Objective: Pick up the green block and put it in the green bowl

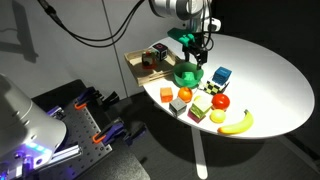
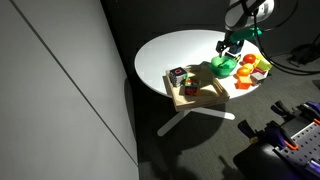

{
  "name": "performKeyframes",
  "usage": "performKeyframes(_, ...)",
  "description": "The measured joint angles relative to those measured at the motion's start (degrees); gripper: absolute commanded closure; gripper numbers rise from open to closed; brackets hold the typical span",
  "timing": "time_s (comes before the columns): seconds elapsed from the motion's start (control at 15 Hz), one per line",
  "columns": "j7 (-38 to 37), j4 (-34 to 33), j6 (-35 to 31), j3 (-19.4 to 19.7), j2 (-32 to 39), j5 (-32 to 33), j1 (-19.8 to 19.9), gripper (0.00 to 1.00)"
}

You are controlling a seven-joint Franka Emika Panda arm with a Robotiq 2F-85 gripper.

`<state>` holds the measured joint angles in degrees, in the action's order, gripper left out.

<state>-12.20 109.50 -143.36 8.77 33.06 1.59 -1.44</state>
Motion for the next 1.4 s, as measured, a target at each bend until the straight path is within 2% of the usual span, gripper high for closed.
performKeyframes(0.73, 0.0, 0.3, 7.0, -3.7, -8.2, -5.0, 0.7, 0.00)
performKeyframes(1.4, 0.5, 1.1, 22.5, -6.6, -15.9, -5.0, 0.6, 0.00)
